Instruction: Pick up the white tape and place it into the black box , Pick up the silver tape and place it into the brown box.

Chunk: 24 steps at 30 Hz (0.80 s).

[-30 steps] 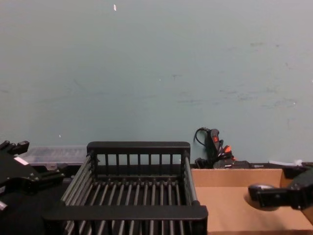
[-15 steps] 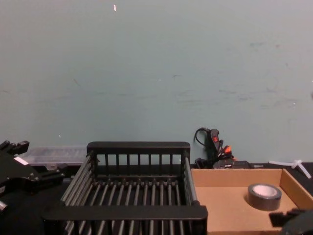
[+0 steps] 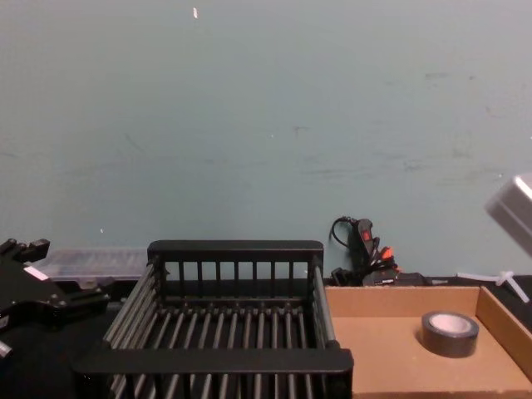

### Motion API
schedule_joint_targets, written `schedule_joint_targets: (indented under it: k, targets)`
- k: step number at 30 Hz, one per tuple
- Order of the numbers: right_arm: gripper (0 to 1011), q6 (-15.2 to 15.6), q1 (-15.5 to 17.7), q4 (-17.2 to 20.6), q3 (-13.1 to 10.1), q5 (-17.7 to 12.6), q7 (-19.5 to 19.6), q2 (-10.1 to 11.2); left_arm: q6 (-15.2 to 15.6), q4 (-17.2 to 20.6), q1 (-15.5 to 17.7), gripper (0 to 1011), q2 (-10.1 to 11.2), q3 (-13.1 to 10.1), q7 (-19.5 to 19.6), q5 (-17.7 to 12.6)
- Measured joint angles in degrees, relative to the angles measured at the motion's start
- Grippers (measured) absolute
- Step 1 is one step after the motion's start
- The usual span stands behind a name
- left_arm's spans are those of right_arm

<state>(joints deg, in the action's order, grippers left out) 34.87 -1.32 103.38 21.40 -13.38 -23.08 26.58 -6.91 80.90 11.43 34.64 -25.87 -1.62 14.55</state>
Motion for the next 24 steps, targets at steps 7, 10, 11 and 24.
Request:
schedule_joint_targets:
  k: [7, 10, 11, 24]
  targets:
    - [1002, -0.48, -0.28, 0.12, 2.41, 1.63, 0.00, 0.87, 0.00, 0.00, 0.00, 1001, 0.00, 0.00, 0.00, 0.00]
    - [1002, -1.25, -0.36, 0.22, 3.35, 2.97, 0.24, 1.09, 0.00, 0.00, 0.00, 1001, 0.00, 0.01, 0.00, 0.00]
    - [1002, -1.42, -0.37, 0.23, 3.53, 3.26, 0.28, 1.11, 0.00, 0.00, 0.00, 1001, 0.00, 0.01, 0.00, 0.00]
    - [1002, -2.16, -0.70, -1.25, 4.11, 4.70, -0.16, -0.21, 0.00, 0.00, 0.00, 1001, 0.00, 0.00, 0.00, 0.00]
